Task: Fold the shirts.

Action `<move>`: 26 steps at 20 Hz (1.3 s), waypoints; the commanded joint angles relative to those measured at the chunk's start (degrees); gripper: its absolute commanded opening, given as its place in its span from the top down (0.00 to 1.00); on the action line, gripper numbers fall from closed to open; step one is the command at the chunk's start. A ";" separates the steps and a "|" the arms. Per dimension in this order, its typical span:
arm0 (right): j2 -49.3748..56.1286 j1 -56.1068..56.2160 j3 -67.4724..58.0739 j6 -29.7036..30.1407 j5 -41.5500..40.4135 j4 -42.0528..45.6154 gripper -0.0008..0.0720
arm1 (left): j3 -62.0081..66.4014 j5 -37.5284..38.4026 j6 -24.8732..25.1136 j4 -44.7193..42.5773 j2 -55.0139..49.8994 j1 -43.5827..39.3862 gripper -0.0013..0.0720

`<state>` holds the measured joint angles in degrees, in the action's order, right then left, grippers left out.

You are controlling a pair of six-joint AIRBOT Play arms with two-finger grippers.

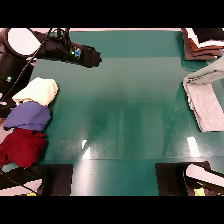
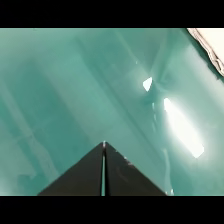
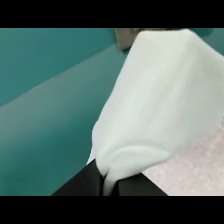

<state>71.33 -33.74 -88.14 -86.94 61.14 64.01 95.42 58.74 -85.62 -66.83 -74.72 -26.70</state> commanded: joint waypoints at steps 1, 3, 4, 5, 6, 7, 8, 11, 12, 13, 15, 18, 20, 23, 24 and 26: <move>-1.42 -0.04 0.04 -2.43 7.43 6.97 0.97 | 0.00 1.90 0.22 -0.26 -0.04 -0.04 0.94; -1.31 -0.04 0.04 -2.84 12.98 12.11 0.97 | -0.02 2.43 0.46 -0.26 -0.04 -0.04 0.94; -1.18 -0.04 0.04 -3.13 15.30 14.82 0.97 | 0.00 2.47 0.59 -0.26 -0.04 -0.04 0.94; -1.16 -0.04 0.04 -3.26 17.18 17.51 0.97 | 0.00 2.43 0.59 -0.26 -0.04 -0.04 0.94; -1.16 -0.04 0.04 -3.80 18.38 19.39 0.97 | -0.02 2.40 0.59 -0.24 -0.04 -0.04 0.94; -1.16 -0.04 0.04 -4.48 19.85 20.85 0.96 | -0.02 2.43 0.61 -0.26 -0.04 -0.04 0.94; -1.16 -0.04 0.04 -4.59 21.99 21.84 0.74 | -0.02 2.43 0.61 -0.26 -0.04 -0.04 0.94; -1.16 -0.04 0.02 -4.55 26.53 21.94 0.03 | 0.00 2.38 0.61 -0.26 -0.04 -0.04 0.94; -1.16 -0.04 -0.02 -4.57 27.34 22.36 0.03 | -0.02 2.38 0.63 -0.26 -0.04 -0.04 0.94; -1.25 0.00 -0.04 -4.57 28.22 22.56 0.04 | 0.00 2.38 0.63 -0.26 -0.04 -0.04 0.94; -2.08 1.97 -0.04 -4.59 28.41 22.49 0.05 | 0.00 2.38 0.61 -0.26 -0.04 -0.04 0.94; -5.14 9.60 -0.02 -4.57 25.11 19.50 0.14 | 0.00 2.10 0.59 -0.26 -0.04 -0.04 0.94; -7.39 17.53 -0.04 -4.59 20.11 16.41 0.14 | 0.00 1.79 0.61 -0.33 -0.02 -0.04 0.94; -8.66 30.49 -0.04 -4.57 14.14 15.15 0.14 | 0.00 2.12 0.57 -0.17 -0.02 -0.04 0.94; -8.46 34.69 -0.04 -4.57 13.25 15.19 0.14 | 0.00 1.36 0.57 -0.17 -0.02 -0.04 0.94; -7.39 41.51 -0.02 -4.52 12.28 15.19 0.14 | 0.00 -0.35 0.57 -0.17 -0.02 -0.04 0.94</move>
<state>63.72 -2.26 -88.14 -91.48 77.17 80.16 95.42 60.07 -85.03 -67.07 -74.72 -26.72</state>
